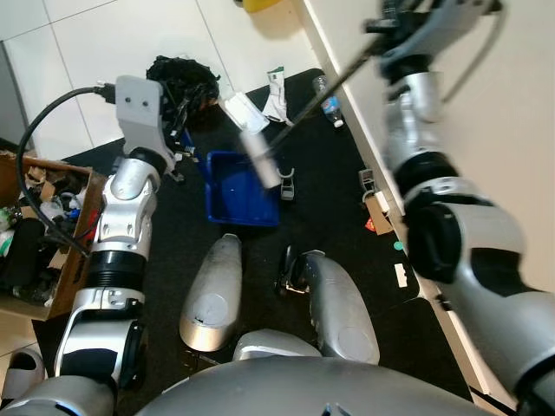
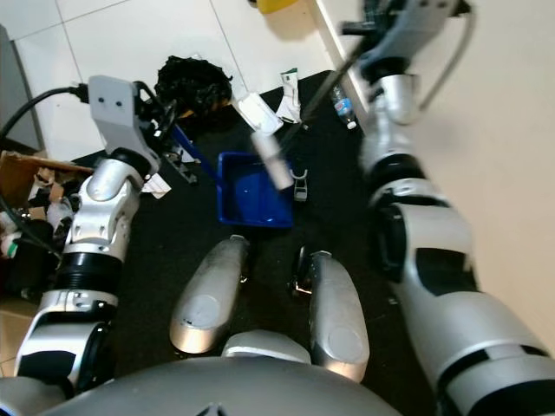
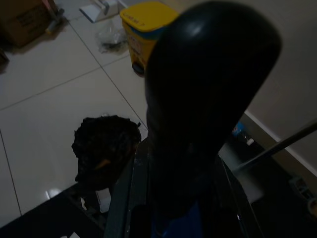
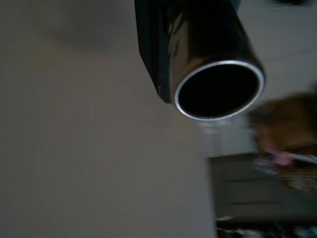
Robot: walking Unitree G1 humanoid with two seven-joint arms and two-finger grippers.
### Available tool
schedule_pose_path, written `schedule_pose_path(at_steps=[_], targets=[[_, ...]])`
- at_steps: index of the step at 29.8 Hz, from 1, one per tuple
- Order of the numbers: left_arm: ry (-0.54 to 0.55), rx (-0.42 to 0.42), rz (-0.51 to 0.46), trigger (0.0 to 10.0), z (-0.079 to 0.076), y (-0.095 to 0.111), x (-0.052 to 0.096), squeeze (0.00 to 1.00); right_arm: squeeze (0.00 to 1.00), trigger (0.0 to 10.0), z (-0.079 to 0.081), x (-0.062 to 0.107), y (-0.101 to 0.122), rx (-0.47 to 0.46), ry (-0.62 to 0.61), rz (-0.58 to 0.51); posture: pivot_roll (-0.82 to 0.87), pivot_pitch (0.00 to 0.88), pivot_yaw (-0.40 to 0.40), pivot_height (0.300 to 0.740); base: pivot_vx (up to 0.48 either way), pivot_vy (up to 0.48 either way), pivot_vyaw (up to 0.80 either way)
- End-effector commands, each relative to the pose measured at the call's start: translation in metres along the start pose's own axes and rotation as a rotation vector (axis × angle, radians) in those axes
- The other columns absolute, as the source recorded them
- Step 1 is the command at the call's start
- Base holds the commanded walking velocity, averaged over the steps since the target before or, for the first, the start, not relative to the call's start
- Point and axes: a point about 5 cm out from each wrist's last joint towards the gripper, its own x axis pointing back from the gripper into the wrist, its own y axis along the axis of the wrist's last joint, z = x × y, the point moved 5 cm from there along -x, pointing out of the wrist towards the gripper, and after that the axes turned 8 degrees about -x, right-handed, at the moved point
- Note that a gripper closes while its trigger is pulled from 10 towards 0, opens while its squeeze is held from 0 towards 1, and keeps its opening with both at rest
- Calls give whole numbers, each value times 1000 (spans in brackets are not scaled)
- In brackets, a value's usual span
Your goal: Sweep floor
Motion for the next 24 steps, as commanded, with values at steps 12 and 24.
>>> schedule_pose_path(at_steps=[12,24], targets=[[-29,10,55,10000,-3,-13,20,0,0,10000,31,33,-76,-134,-86,315,465,259,-1,740,0,0,0],[13,35,58,10000,1,-12,28,0,0,10000,73,24,-72,-438,-39,288,467,260,-33,740,0,0,0]])
